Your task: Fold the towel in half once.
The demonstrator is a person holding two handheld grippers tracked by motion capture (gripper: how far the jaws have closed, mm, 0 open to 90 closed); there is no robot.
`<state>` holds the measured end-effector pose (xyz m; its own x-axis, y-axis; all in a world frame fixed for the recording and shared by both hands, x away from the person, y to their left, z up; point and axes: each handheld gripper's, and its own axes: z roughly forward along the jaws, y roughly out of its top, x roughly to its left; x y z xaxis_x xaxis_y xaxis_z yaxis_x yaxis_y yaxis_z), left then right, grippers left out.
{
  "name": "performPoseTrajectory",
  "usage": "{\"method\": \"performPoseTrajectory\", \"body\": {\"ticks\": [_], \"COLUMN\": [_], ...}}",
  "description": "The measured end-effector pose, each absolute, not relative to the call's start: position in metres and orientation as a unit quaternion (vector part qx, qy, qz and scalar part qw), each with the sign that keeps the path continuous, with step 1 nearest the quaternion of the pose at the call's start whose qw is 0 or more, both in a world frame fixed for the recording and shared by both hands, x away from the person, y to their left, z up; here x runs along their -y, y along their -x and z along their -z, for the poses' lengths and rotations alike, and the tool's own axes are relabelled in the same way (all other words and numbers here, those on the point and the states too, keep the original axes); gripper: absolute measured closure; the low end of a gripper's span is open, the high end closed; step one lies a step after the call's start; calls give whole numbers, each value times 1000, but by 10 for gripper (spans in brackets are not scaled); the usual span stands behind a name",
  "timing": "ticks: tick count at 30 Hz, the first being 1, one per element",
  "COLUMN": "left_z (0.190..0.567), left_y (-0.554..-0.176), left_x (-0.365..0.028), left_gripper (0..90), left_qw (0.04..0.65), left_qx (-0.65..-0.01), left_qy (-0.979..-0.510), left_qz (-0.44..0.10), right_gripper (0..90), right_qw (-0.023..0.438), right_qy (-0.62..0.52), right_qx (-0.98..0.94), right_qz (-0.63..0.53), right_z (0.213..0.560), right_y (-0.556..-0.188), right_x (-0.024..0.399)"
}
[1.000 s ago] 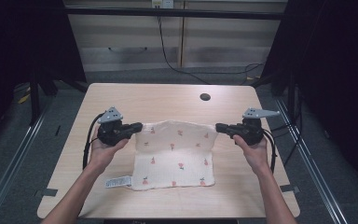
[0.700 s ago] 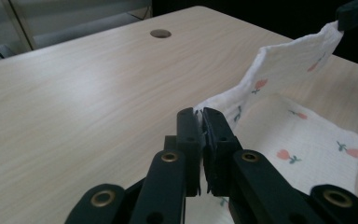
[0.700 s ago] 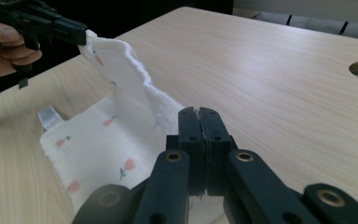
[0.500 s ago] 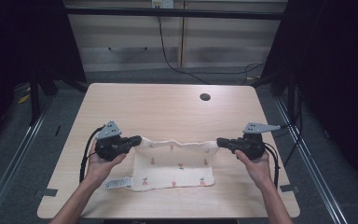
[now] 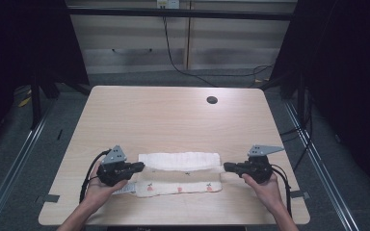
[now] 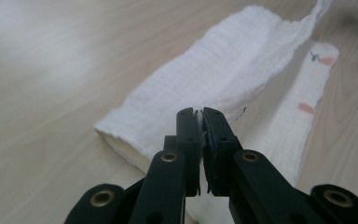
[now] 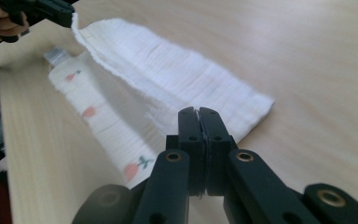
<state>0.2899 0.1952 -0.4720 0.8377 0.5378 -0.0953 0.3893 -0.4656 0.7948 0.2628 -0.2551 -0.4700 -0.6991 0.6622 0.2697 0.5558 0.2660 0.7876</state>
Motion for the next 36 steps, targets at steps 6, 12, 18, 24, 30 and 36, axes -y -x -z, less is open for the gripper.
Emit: {"method": "performPoseTrajectory", "body": {"ticks": [6, 12, 18, 24, 30, 36], "left_z": [486, 494, 493, 485, 488, 495], "left_y": [-282, -279, -275, -271, -297, -318], "left_x": [-194, -193, -198, -208, -194, -183], "left_gripper": [854, 846, 760, 748, 742, 749], "left_qw": [425, 412, 414, 439, 426, 416], "left_qx": [-270, -267, -279, -287, -296, -309], "left_qy": [-861, -869, -865, -849, -852, -853], "left_qz": [-69, -59, -56, -60, -72, -68], "right_gripper": [890, 874, 817, 797, 770, 771], "right_qw": [49, 41, 36, 36, 50, 63], "right_qy": [-391, -386, -376, -369, -378, -389], "right_qx": [-797, -804, -807, -806, -803, -798], "right_qz": [-457, -451, -454, -462, -459, -456], "right_z": [480, 485, 484, 479, 475, 475], "right_y": [-257, -251, -246, -242, -265, -302], "right_x": [257, 253, 250, 249, 247, 242]}}
